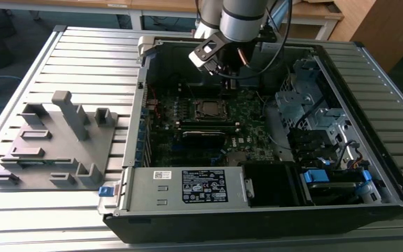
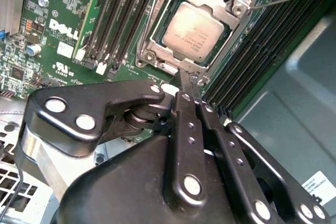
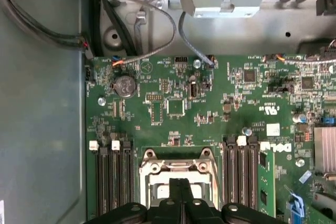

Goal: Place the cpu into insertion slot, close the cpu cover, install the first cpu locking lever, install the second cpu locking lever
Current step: 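Close the cpu cover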

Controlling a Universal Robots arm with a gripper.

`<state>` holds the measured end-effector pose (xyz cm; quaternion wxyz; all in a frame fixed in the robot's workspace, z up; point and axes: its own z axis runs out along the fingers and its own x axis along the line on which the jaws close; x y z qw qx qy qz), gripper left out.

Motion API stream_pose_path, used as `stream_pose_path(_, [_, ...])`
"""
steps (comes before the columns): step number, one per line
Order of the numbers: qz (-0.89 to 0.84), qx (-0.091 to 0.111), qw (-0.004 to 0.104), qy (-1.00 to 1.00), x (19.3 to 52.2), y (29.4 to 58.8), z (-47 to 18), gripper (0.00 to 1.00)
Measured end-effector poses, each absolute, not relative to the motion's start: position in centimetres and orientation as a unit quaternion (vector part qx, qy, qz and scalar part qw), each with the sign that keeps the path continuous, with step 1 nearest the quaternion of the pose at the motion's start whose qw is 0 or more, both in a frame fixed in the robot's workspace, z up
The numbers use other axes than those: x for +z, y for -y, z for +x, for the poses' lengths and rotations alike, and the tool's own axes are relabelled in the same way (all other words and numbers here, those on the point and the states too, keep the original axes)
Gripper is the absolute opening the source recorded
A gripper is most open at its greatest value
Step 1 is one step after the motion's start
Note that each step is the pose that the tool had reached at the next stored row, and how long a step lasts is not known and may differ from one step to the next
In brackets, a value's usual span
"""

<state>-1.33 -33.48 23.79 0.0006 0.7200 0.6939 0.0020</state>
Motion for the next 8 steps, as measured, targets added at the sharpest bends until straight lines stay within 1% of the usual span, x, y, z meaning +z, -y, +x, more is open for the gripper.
stream_pose_path(8, [0.72,0.002,0.001,-0.694,23.09,33.48,-2.34,0.1])
